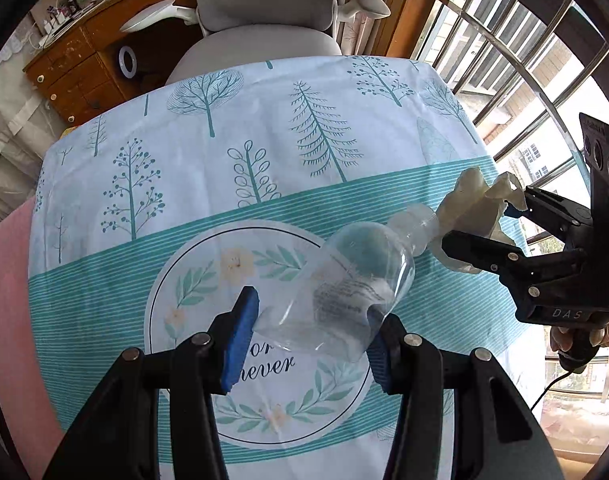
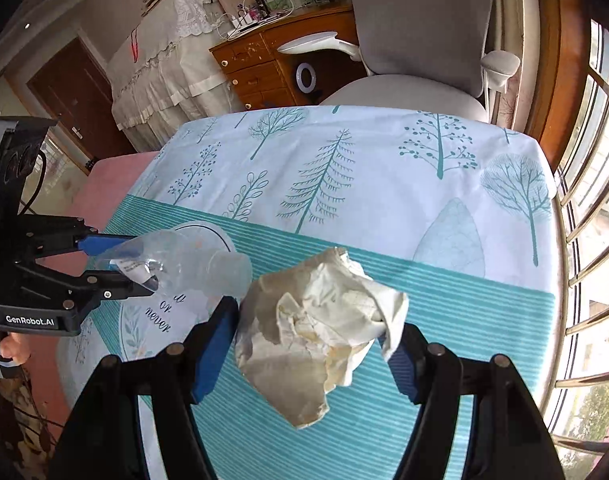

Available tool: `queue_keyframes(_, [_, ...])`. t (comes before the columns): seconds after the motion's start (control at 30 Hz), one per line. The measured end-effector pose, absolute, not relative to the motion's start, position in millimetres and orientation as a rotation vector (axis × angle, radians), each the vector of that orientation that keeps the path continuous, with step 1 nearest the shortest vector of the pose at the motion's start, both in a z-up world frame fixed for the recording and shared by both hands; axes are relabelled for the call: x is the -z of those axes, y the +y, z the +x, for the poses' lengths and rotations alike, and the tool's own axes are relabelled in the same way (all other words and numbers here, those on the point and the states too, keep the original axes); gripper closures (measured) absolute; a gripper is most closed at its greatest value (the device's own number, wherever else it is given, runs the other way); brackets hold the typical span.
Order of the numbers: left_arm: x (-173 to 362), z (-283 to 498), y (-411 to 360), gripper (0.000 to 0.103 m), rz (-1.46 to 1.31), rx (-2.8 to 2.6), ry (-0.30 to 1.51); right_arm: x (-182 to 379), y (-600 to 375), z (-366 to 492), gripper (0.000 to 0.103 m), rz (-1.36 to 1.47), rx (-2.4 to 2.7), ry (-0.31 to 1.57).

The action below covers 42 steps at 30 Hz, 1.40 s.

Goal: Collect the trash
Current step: 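Carry the tissue and bottle over the wastebasket and open both grippers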

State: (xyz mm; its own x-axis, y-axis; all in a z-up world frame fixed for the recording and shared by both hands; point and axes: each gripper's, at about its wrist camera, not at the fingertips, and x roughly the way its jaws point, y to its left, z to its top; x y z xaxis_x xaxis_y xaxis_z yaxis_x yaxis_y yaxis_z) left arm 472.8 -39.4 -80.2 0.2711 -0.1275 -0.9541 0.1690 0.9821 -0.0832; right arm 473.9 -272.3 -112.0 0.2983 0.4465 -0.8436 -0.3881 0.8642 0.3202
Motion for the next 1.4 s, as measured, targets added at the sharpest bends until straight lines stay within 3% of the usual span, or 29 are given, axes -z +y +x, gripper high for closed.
queue_keyframes(0.5, [40.8,239.7,2.2,0.055,0.029,0.341,1.17,58.5,-213.6,231.9,0.034,0.184,-0.406,1.075])
queue_keyframes(0.9, [58.1,75.4,5.3,0.055,0.065,0.474,1.217,56.4,-183.7,49.0,0.034,0.231,-0.286,1.115])
queue_keyframes(1.17, [143.7,6.4,-9.9,0.055,0.043,0.435,1.366,132.3,-187.3,-15.2,0.034,0.31,-0.226,1.298])
queue_keyframes(1.4, [275.8,3.0,-19.6,0.055,-0.054,0.353,1.464,272.1,-195.2,-21.0,0.034,0.363,-0.147,1.429])
